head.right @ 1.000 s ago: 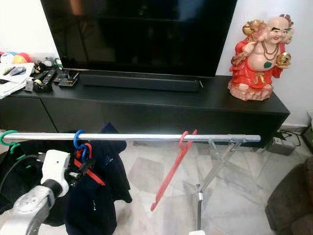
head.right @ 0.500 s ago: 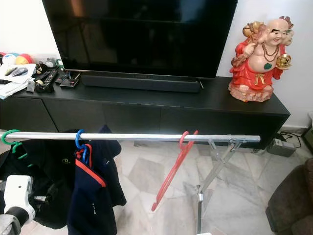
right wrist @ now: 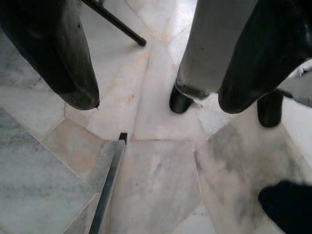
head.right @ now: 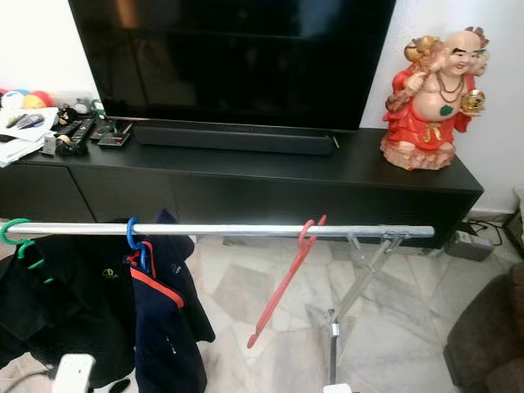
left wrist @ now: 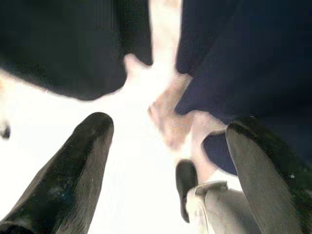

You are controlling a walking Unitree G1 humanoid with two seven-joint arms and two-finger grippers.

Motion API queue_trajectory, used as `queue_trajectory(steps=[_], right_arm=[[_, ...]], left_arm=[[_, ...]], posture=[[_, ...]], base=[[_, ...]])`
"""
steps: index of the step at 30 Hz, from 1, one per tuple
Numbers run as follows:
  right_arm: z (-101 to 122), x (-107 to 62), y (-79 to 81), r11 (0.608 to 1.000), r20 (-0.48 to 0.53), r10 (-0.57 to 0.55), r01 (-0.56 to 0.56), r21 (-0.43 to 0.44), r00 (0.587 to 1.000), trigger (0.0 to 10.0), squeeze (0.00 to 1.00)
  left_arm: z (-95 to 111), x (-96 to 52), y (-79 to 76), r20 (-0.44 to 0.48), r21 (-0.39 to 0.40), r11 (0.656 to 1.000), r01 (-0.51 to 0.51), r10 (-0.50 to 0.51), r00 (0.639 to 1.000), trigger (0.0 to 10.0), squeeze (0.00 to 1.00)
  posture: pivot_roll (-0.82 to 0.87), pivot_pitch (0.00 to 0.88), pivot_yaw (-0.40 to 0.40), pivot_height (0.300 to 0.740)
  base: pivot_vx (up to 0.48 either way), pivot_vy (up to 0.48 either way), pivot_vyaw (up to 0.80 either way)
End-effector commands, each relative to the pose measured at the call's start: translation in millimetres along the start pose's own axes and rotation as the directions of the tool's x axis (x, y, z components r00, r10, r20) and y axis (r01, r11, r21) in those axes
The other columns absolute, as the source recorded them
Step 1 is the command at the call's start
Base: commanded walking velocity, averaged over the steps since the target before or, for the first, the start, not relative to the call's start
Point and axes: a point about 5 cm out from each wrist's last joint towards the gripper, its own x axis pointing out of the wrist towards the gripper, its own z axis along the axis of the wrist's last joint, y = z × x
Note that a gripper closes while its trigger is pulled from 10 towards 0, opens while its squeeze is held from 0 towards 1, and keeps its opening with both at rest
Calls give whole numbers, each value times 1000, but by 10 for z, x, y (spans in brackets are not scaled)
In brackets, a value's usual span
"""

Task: Hang hanger

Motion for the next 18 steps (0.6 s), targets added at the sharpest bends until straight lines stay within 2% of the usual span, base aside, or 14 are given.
queue_trajectory(steps=[1,8,12,18], right_arm=[[-12,1,38,1000,-3,10,-10,-7,1000,10000,0],[-29,2,70,1000,-12,17,-17,-10,1000,10000,0],[-32,3,91,1000,-16,22,-22,-16,1000,10000,0],[-42,0,52,1000,-19,15,-15,-13,1000,10000,0]], left_arm=[[-208,-27,6,-88,21,999,-26,28,996,10000,0],[-306,-12,-52,-124,7,999,-46,47,991,10000,0],[-369,-17,-72,-154,24,998,-60,63,986,10000,0],[-389,-9,-102,-165,31,997,-66,70,984,10000,0]], posture=[[99,15,-8,740],[102,17,-10,740],[105,14,-11,740],[104,11,-9,740]], base=[[0,0,800],[0,0,800],[0,0,800],[0,0,800]])
